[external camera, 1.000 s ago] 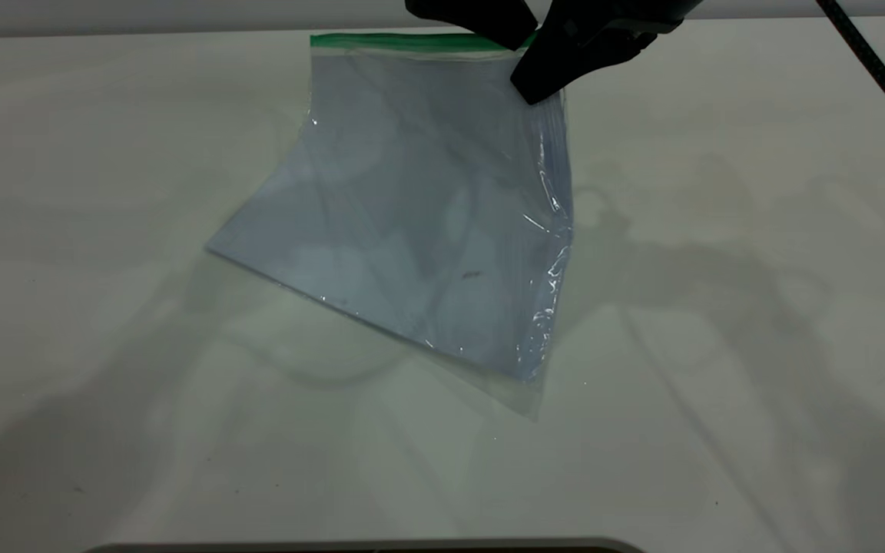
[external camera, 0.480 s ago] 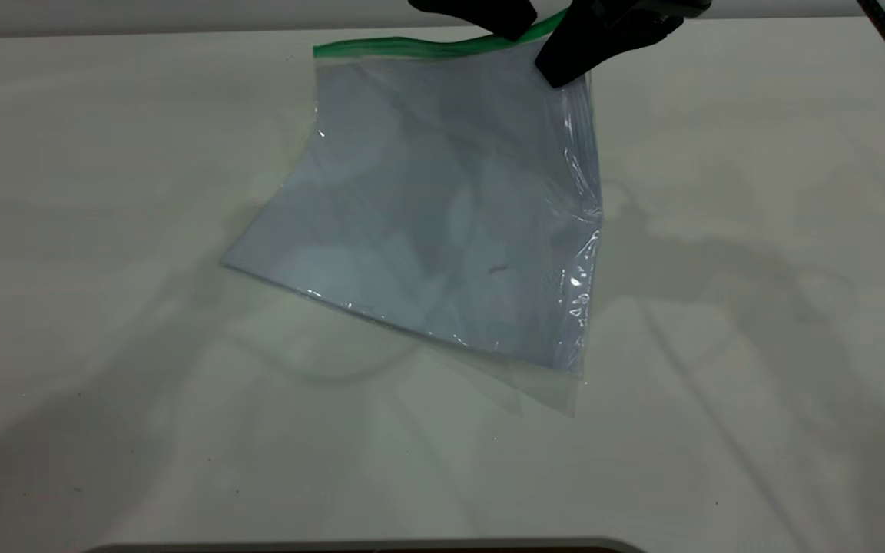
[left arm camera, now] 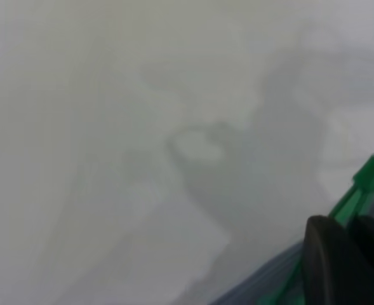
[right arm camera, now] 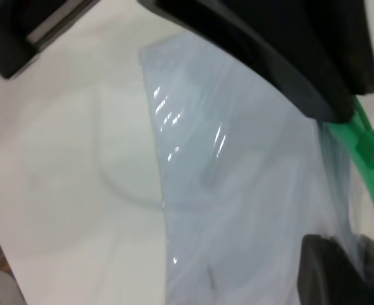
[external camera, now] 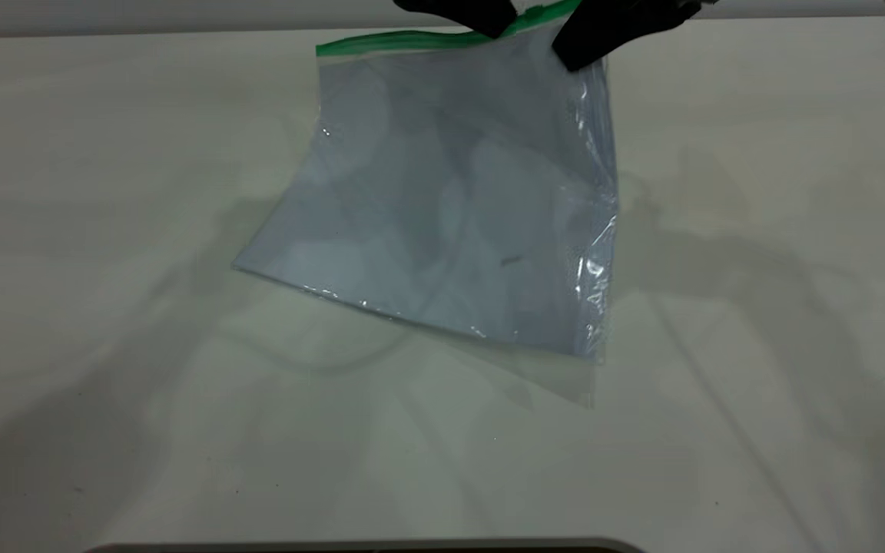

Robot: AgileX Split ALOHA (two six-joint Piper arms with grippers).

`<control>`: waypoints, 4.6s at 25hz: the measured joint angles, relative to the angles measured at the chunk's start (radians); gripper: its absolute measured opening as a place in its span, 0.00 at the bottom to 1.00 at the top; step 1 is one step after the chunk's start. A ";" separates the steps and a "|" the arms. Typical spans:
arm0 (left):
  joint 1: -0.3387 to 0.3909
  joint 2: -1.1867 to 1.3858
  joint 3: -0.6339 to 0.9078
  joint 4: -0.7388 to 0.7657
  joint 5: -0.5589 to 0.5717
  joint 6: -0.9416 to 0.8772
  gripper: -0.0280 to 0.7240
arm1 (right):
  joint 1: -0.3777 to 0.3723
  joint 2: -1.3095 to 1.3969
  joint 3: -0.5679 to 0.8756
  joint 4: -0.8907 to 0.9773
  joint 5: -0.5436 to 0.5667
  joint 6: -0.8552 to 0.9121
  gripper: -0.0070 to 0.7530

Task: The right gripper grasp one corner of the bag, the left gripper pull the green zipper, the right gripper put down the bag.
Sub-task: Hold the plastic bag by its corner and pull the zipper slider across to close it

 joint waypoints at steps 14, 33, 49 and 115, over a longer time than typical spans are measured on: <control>0.007 0.002 -0.057 -0.053 0.105 -0.002 0.34 | -0.004 -0.003 0.000 0.001 0.000 0.000 0.05; -0.020 0.003 -0.067 -0.054 0.118 -0.005 0.49 | -0.004 -0.003 0.000 0.021 0.020 -0.001 0.05; -0.023 0.021 -0.068 -0.055 0.088 -0.005 0.22 | -0.004 -0.003 0.000 0.021 0.036 -0.001 0.05; 0.287 0.194 -0.077 0.167 0.002 -0.022 0.12 | -0.003 -0.210 0.001 0.039 -0.069 -0.004 0.05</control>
